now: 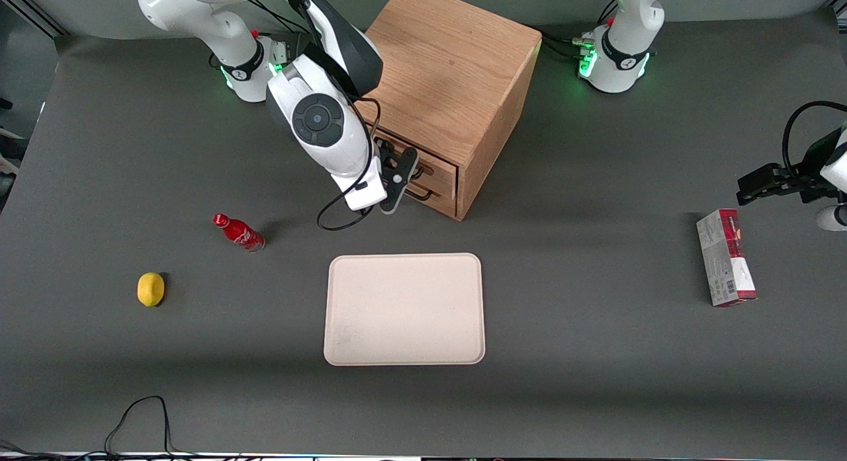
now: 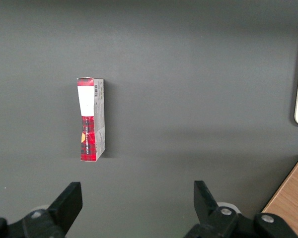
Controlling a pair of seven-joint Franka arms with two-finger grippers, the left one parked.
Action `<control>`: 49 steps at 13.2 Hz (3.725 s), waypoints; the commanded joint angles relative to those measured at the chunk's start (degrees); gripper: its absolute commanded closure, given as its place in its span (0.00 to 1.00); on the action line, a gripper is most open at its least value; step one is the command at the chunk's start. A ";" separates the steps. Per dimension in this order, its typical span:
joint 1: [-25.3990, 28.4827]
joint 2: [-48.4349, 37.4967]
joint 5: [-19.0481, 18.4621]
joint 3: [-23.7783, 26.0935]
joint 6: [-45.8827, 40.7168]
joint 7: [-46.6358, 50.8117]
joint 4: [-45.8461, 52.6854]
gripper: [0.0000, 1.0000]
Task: Open upper drawer
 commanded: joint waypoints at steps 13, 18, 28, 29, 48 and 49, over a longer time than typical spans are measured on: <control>-4.04 3.30 -2.43 -1.35 -0.27 -1.47 6.43 0.00; -4.65 4.62 -2.52 -1.44 -0.18 -2.79 8.27 0.00; -10.18 7.87 -2.43 -1.44 -0.27 -4.37 13.45 0.00; -10.37 8.31 -2.43 -1.44 -0.27 -4.37 13.98 0.00; -17.66 17.62 -2.78 -1.44 -5.63 -8.68 28.48 0.00; -17.84 17.71 -2.78 -1.44 -5.63 -8.59 28.58 0.00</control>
